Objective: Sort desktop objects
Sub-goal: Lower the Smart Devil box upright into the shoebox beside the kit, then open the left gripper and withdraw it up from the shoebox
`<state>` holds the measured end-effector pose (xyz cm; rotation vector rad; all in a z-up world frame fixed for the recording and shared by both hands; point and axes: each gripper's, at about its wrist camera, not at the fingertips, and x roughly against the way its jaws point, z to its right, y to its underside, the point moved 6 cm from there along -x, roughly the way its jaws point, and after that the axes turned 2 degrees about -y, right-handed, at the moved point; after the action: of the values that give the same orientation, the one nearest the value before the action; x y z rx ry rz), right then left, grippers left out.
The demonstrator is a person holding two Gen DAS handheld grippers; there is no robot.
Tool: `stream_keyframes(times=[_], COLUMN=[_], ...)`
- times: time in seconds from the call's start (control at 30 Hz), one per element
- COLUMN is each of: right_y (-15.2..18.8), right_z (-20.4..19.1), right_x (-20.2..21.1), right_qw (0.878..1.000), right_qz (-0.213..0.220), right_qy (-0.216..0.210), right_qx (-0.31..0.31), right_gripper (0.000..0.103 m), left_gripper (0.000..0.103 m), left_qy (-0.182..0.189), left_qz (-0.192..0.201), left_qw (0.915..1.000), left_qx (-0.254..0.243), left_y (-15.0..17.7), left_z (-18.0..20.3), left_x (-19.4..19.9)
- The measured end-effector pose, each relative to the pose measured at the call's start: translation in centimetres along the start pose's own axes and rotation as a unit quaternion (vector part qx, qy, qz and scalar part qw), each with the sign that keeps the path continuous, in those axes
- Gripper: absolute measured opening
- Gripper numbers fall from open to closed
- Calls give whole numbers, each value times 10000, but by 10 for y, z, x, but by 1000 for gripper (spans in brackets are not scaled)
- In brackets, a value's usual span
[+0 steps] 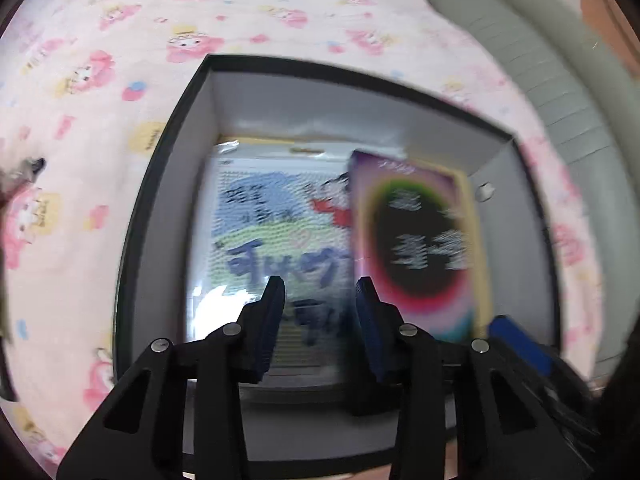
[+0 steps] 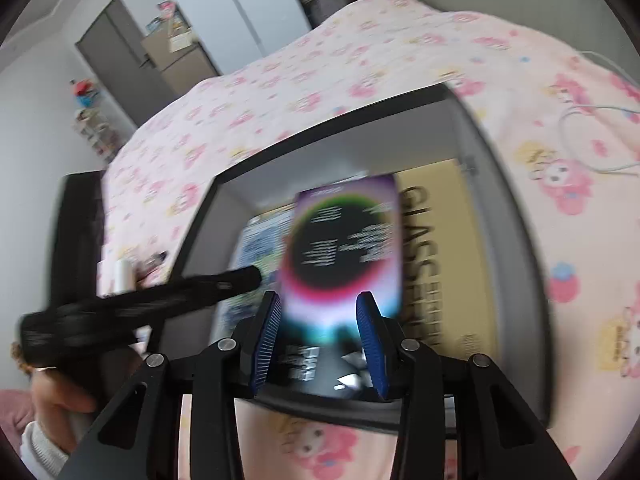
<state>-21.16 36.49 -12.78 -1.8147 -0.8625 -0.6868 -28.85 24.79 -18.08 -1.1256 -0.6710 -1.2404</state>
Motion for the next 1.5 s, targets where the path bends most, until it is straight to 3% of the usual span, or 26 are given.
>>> stream_keyframes(times=[0.1,0.2,0.43,0.67,0.9,1.1,1.33,1.5], right_y=[4,5,-1,0,-1,-3,-5,-8], right_z=[-6,-6,12,18,22,24,33,29], right_x=[-6,-8,-13,-18,-21,-20,-15,-12], right_qw=[9997,9991,9986,9960,9945,9937,9898,9931], right_qz=[-34,-51,-260,-348,-300,-273,-176,-152], right_qy=[185,338,448,800,988,1081,1416,1162], right_qx=[167,255,74,208,155,125,50,-27], right_gripper=[36,35,35,35,35,35,36,38], left_gripper=[34,33,33,25,25,24,25,25], left_qy=[-77,78,301,530,993,910,1211,845], left_qz=[-232,-373,-380,-352,-556,-591,-722,-442], left_qw=[9995,9990,9984,9961,9929,9935,9897,9952], left_qx=[-220,-242,-280,-619,-335,-343,-249,-199], left_y=[6,8,-3,-6,1,2,8,0], left_z=[5,11,26,55,48,52,62,40], left_x=[-9,-16,-22,-22,-29,-31,-34,-20])
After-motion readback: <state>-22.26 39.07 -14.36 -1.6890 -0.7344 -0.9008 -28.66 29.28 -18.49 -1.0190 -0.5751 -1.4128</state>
